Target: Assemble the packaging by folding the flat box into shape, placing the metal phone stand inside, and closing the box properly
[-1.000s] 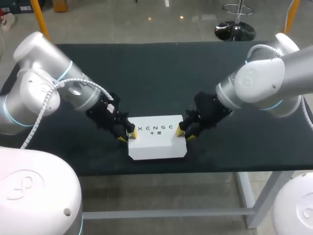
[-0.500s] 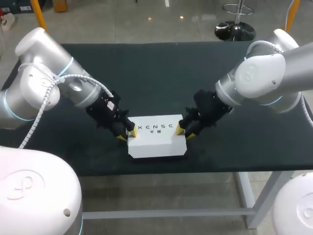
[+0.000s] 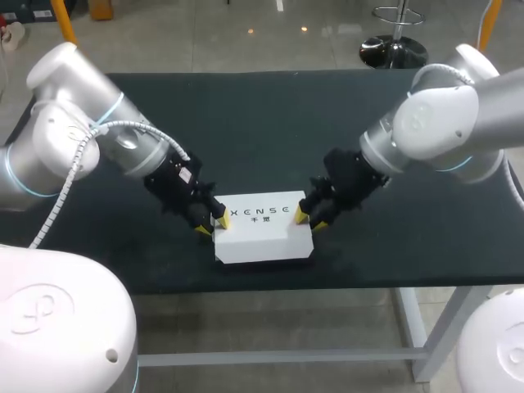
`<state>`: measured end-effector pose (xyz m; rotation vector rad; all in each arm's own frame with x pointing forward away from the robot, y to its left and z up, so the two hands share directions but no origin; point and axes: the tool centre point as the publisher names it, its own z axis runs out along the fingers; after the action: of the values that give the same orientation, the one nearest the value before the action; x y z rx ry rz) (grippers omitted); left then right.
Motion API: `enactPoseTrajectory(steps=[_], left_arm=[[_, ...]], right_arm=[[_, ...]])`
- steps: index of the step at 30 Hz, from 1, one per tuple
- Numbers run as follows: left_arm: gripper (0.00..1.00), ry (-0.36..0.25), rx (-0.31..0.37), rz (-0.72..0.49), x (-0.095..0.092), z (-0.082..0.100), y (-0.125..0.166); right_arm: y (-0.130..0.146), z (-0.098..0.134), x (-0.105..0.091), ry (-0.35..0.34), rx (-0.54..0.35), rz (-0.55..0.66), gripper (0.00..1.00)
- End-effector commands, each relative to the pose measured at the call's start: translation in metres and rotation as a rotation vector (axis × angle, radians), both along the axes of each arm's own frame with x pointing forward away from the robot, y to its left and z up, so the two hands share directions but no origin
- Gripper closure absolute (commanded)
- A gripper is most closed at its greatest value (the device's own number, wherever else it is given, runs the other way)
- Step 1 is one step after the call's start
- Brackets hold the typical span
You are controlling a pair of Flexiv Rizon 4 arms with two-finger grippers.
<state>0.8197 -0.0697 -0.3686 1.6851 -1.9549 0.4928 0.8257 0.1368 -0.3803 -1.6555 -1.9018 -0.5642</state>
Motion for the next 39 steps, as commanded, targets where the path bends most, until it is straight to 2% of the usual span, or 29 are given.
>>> enactPoseTrajectory(steps=[1, 26, 39], left_arm=[[0.54, 0.018, 0.012, -0.009, 0.004, 0.004, -0.004], [0.55, 0.130, 0.034, -0.018, 0.011, 0.013, -0.006], [0.54, 0.163, 0.033, -0.022, 0.011, 0.019, -0.007]], right_arm=[[0.003, 0.003, 0.004, 0.019, 0.001, 0.012, 0.53], [0.005, 0.016, 0.011, 0.136, -0.008, 0.045, 0.53], [0.007, 0.021, 0.015, 0.202, -0.019, 0.052, 0.53]])
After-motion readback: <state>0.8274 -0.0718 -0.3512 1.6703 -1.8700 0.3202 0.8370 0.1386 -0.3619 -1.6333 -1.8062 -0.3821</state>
